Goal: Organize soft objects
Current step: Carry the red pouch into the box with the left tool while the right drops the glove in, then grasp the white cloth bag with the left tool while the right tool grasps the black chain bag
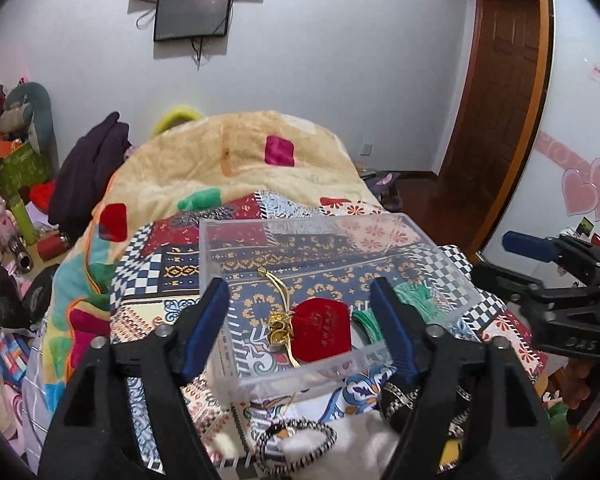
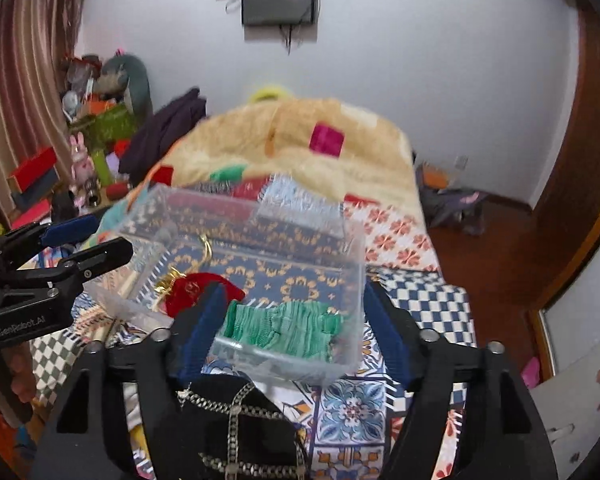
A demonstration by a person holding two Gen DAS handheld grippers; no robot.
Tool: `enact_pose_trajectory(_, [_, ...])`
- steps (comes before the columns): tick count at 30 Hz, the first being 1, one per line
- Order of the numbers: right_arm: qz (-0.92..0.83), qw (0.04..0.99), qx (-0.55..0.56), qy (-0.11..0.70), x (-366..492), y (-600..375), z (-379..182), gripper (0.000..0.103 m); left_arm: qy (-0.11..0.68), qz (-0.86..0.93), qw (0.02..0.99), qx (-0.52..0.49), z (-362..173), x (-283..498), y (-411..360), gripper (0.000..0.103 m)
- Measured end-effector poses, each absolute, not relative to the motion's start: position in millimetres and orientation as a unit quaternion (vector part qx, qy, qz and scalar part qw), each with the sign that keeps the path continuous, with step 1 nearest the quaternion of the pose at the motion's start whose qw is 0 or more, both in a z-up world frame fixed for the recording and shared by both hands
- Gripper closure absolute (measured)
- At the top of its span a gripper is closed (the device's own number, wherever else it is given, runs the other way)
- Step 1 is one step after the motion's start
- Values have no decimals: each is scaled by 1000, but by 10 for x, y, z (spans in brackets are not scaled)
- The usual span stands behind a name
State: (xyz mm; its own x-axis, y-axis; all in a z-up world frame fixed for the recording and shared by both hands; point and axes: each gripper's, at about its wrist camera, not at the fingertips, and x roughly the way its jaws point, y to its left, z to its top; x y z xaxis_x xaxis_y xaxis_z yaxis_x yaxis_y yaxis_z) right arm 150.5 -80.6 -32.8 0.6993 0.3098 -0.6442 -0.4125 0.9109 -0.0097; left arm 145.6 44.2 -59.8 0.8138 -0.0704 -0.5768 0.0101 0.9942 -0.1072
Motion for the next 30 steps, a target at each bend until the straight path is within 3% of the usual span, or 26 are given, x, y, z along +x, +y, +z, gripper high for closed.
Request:
enact_pose_trajectory(2, [200, 923, -67, 322, 1386, -875, -265, 32, 294, -17, 955, -44, -551, 1359, 434, 14])
enact_pose_trajectory(9, [213, 929, -45, 299, 1055, -967, -241, 21, 274, -18, 961, -15, -559, 931, 313, 5])
enact_pose_trajectory(30, [224, 891, -9, 395, 854, -1073, -1042, 22, 364, -58, 929, -27, -1350, 577, 91, 4])
